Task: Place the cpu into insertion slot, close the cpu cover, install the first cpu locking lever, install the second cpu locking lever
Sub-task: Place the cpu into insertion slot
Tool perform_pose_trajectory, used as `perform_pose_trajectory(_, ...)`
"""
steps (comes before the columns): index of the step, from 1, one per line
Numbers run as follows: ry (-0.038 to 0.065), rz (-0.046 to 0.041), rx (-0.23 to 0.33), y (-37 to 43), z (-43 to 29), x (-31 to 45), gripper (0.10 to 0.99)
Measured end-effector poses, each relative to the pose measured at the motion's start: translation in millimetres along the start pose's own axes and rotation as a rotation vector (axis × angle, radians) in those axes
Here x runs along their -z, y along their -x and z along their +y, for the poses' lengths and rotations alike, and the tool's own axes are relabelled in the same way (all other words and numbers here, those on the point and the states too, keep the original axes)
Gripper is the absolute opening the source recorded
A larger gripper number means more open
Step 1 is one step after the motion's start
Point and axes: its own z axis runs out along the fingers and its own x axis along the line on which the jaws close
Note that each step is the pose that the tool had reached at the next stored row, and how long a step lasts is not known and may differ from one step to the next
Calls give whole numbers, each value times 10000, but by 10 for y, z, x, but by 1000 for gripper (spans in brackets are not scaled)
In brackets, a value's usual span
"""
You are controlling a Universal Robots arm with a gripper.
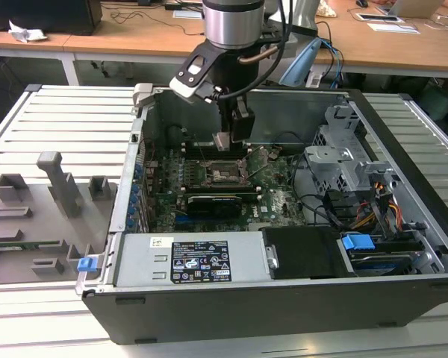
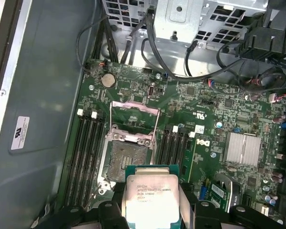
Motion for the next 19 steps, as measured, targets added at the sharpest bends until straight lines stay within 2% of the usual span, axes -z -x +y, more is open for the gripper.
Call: perform_pose_trajectory(19, 2, -28, -332, 2, -9, -112, 529)
